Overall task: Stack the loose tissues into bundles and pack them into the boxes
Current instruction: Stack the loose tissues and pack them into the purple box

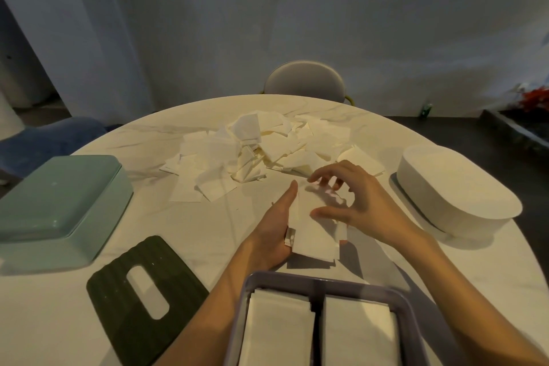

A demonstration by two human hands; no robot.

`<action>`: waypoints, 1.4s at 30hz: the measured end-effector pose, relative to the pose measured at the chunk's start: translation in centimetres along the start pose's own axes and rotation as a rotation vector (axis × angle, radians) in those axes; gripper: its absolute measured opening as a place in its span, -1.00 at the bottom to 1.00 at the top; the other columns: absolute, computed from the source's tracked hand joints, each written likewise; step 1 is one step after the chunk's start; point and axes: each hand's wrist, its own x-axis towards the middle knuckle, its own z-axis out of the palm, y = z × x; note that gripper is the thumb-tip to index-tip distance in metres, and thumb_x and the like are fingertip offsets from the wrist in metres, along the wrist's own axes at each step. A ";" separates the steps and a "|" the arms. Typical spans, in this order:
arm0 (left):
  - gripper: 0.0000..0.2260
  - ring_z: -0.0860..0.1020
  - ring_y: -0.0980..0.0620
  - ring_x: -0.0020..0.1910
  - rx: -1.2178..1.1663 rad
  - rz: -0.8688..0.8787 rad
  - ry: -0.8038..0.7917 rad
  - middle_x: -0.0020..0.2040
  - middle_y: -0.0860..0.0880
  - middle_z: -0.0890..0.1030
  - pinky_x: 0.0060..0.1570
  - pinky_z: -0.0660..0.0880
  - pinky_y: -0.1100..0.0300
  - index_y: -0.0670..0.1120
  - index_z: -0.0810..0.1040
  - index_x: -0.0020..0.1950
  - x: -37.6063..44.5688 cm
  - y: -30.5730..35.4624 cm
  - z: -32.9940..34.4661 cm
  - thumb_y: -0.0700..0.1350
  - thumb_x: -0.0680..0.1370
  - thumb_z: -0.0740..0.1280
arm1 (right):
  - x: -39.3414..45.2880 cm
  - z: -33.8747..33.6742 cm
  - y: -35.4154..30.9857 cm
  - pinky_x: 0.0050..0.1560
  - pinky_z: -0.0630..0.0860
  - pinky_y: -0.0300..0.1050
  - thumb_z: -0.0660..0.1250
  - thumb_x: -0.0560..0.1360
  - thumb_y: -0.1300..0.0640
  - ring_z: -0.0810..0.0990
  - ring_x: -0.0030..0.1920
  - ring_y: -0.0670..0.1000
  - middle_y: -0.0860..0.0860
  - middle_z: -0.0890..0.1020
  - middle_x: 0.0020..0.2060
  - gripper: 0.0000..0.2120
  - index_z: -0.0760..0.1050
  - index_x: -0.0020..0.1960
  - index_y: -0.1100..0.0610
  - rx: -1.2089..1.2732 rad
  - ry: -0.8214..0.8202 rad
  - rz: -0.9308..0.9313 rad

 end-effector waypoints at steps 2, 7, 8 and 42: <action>-0.52 0.59 -0.26 0.31 0.050 -0.017 0.008 0.28 -0.22 0.64 0.44 0.40 -0.22 -0.03 0.56 0.39 0.0 0.1 -0.1 0.25 0.69 0.11 | -0.1 0.0 -0.4 0.19 0.44 -0.09 0.52 0.42 -0.21 0.45 0.20 -0.09 -0.27 0.51 0.17 -0.62 0.58 0.20 -0.20 -0.007 -0.053 -0.079; -0.46 0.66 -0.19 0.19 0.130 -0.067 -0.037 0.18 -0.18 0.69 0.14 0.59 -0.04 -0.01 0.57 0.37 -0.2 0.6 -0.2 0.31 0.67 0.05 | -0.5 0.1 -0.8 0.25 0.36 -0.09 0.46 0.39 -0.34 0.31 0.21 -0.12 -0.28 0.37 0.21 -0.59 0.52 0.20 -0.30 -0.174 -0.177 -0.113; -0.47 0.68 -0.17 0.15 0.131 -0.077 -0.054 0.15 -0.17 0.71 0.10 0.60 -0.02 0.00 0.58 0.35 -0.2 0.7 0.0 0.31 0.67 0.06 | -0.5 0.0 -0.8 0.24 0.36 -0.10 0.47 0.38 -0.34 0.29 0.21 -0.12 -0.27 0.37 0.22 -0.59 0.52 0.19 -0.29 -0.199 -0.178 -0.121; -0.49 0.56 -0.31 0.31 -0.311 0.048 -0.049 0.38 -0.30 0.55 0.45 0.33 -0.28 -0.11 0.50 0.48 0.3 0.9 -0.3 0.19 0.65 0.21 | -0.2 0.5 -0.6 -0.30 0.61 -0.24 0.61 0.32 -0.16 0.65 -0.33 -0.06 -0.08 0.65 -0.19 -0.59 0.56 0.04 -0.02 0.117 0.128 0.536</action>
